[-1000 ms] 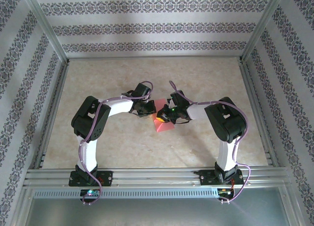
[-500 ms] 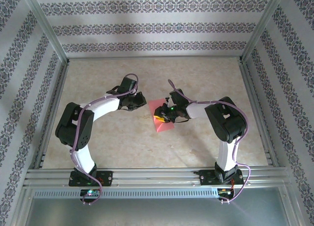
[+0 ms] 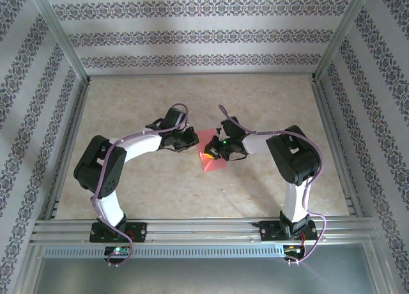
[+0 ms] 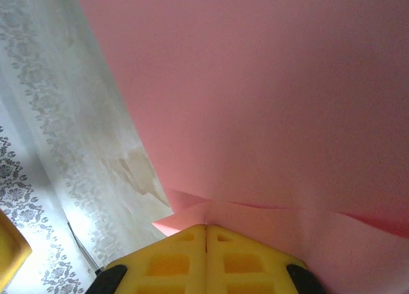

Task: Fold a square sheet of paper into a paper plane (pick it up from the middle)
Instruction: Fold the triangle a second time at the center of the table.

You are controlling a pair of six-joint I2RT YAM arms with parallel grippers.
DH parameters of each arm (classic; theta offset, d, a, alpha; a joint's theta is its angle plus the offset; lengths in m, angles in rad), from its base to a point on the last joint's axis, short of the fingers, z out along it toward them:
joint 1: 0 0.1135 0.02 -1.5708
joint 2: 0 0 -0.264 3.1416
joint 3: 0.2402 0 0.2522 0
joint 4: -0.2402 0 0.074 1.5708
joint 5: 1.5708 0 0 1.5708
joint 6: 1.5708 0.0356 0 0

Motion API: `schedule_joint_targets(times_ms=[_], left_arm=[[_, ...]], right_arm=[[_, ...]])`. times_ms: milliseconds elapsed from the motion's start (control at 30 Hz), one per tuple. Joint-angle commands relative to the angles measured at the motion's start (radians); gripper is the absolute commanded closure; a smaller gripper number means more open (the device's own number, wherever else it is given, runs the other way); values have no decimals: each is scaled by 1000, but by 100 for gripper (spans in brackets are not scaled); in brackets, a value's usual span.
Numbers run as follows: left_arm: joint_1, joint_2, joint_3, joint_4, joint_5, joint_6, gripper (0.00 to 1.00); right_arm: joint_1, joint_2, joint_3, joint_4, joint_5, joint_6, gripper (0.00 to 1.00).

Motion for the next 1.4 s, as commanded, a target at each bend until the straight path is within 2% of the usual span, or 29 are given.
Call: schedule_joint_targets(times_ms=[0,333,1000,1367], left_arm=[[-36,47,2,33,20,-27,93],[-64,109,27,0,-18,-27,99],[-67,153,51,-94,-85,18,100],[-67,180,56,-233,-147,93,100]], right_arm=[[-4,54,-28,-113,71,-11,99],[-6,54,-20,-132,72,-13,100],[-3,47,-17,-129,67,-7,100],[-32,-48,-31,2,-28,-7,99]])
